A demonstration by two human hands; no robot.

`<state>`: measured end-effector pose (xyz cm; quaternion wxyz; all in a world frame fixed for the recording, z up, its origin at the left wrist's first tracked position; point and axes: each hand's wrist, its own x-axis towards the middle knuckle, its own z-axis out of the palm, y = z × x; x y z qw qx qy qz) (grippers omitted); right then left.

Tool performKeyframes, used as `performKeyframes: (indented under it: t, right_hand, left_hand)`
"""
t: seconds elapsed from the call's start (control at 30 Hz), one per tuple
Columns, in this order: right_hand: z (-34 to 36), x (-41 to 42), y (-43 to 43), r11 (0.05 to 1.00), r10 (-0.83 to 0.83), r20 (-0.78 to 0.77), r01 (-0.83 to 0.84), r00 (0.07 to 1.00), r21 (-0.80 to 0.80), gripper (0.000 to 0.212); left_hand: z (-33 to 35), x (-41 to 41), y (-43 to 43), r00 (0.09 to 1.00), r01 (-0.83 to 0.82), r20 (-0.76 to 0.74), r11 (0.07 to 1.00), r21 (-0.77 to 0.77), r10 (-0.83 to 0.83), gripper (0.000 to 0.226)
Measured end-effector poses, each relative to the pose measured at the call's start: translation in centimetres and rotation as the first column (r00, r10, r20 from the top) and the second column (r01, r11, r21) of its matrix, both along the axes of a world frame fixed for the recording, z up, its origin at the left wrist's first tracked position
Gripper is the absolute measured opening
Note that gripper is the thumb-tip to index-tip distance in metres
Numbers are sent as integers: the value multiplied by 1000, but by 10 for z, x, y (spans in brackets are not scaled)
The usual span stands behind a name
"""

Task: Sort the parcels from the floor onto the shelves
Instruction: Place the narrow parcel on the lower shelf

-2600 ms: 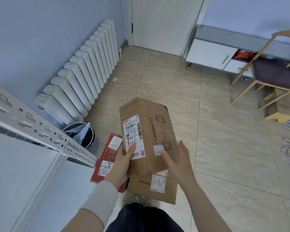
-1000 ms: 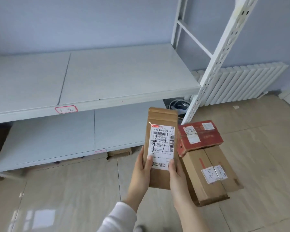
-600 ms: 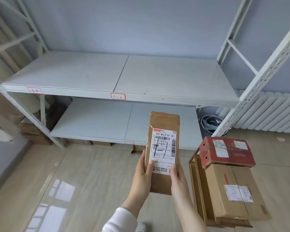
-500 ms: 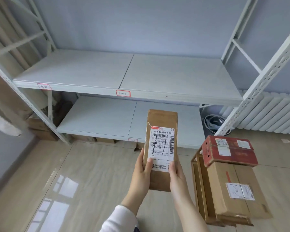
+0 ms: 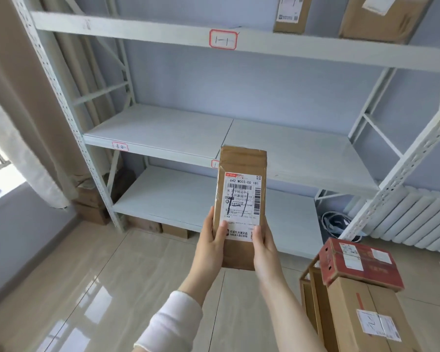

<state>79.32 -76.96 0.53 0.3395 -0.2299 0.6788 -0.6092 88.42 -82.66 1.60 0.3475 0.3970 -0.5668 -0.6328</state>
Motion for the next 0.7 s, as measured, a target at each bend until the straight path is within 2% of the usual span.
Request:
performKeyframes:
  t: [0.13, 0.23, 0.33, 0.57, 0.7]
  right_hand:
    - [26, 40, -25, 1000, -22, -110, 21, 994, -12, 62]
    - [46, 59, -40, 992, -13, -63, 5, 998, -126, 50]
    - [71, 73, -55, 980, 15, -112, -37, 994, -194, 47]
    - [128, 71, -100, 951, 27, -160, -75, 987, -300, 50]
    - [165, 52, -134, 915, -16, -245, -85, 969, -393, 47]
  left_hand:
    - [32, 40, -23, 997, 7, -72, 996, -83, -13, 46]
    - [52, 61, -38, 993, 10, -118, 992, -129, -25, 44]
    - [72, 76, -56, 989, 5, -143, 984, -178, -31, 45]
    - [124, 75, -101, 973, -30, -230, 966, -256, -30, 44]
    - [164, 57, -134, 959, -44, -277, 934, -354, -60, 42]
